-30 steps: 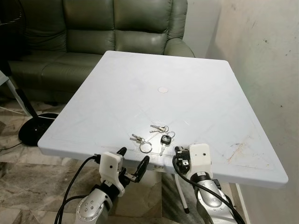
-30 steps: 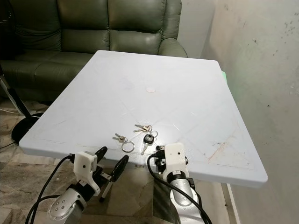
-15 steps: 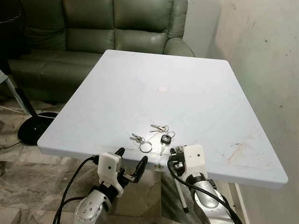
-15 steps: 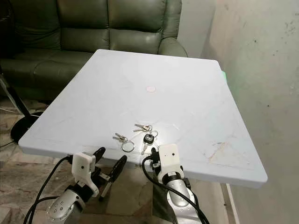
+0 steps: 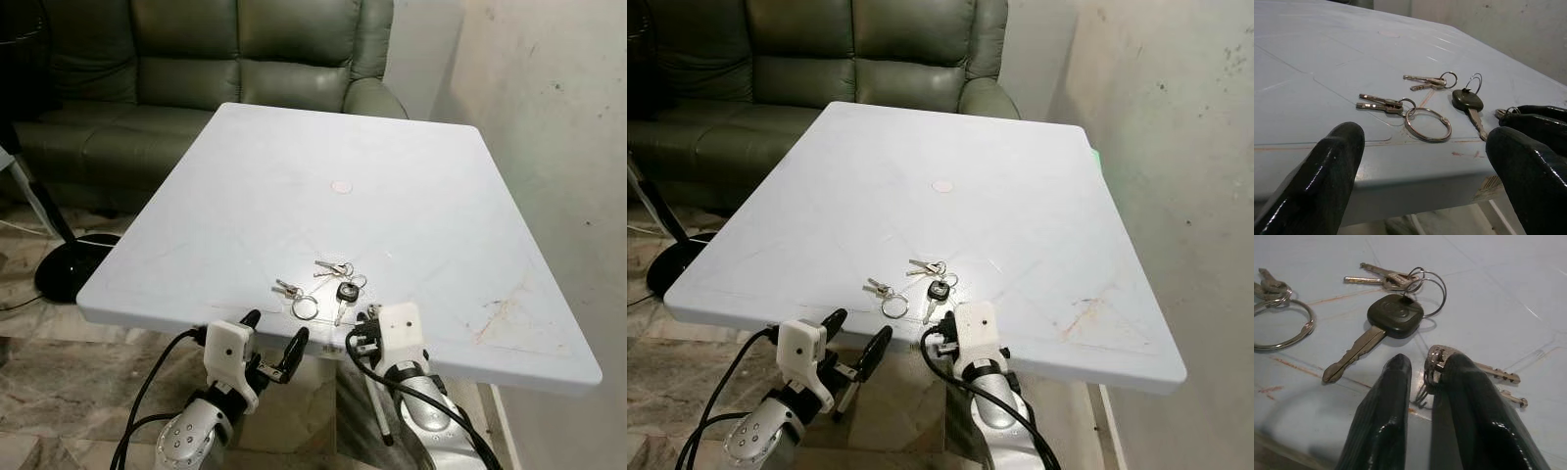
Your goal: Hang keys on a hook
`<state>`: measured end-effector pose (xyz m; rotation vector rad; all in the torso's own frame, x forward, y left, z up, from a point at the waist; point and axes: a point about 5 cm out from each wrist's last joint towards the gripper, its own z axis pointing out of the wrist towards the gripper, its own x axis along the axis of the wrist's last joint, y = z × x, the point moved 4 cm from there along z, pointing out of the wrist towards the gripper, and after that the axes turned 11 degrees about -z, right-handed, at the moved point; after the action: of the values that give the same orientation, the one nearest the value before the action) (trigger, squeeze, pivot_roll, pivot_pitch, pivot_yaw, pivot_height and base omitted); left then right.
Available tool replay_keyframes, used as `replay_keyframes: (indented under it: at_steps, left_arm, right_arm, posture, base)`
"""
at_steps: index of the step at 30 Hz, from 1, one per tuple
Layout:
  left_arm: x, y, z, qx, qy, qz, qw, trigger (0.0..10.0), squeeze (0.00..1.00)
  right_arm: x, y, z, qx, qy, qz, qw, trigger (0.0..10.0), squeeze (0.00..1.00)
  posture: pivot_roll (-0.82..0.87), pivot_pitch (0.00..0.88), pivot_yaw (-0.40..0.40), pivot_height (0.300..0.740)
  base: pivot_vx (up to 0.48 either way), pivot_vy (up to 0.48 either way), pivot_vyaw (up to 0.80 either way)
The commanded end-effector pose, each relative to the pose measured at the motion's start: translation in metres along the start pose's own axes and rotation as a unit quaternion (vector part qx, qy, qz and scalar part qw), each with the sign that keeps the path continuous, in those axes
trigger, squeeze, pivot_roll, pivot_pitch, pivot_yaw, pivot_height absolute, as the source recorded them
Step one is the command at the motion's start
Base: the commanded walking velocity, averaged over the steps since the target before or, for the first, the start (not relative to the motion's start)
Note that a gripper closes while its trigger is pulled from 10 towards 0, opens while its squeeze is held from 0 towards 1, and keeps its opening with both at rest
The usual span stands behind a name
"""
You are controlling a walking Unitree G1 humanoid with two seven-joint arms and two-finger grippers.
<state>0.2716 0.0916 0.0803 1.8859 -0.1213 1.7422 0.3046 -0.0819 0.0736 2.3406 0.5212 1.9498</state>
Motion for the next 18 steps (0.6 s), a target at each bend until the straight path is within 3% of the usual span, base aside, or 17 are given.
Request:
replay_keyframes:
  at_steps: [1,4,8,9,18]
  left_arm:
    - [0.001,-0.001,-0.002,0.005,-0.001,0.002,1.0,10.0,0.0]
    - [0.001,-0.001,-0.002,0.005,0.0,0.001,1.0,10.0,0.0]
    - [0.001,-0.001,-0.002,0.005,0.0,0.001,1.0,10.0,0.0]
    - [0.001,-0.001,-0.001,0.005,-0.001,0.001,1.0,10.0,0.0]
    - [0.001,0.001,-0.001,0.003,-0.001,0.001,1.0,10.0,0.0]
  right_arm:
    - [-0.007,0.001,0.001,-0.005,-0.018,0.002,1.0,0.9,0.0]
    - [-0.006,0.002,0.002,-0.011,-0.02,0.005,1.0,1.1,0.0]
    - [-0.007,0.003,0.003,-0.017,-0.021,0.004,1.0,0.6,0.0]
    - [-0.007,0.006,0.003,-0.023,-0.021,0.002,1.0,0.0,0.0]
    - [-0.004,0.016,0.004,-0.045,-0.012,0.01,0.999,0.0,0.0]
  posture:
    - [0.07,0.085,-0.069,0.74]
    - [0.07,0.087,-0.068,0.74]
    - [0.07,0.087,-0.068,0.74]
    - [0.07,0.087,-0.067,0.74]
    - [0.07,0.085,-0.064,0.74]
  base:
    - [0.0,0.0,0.0]
    - [0.0,0.0,0.0]
    - [0.0,0.0,0.0]
    - [0.0,0.0,0.0]
    - [0.0,0.0,0.0]
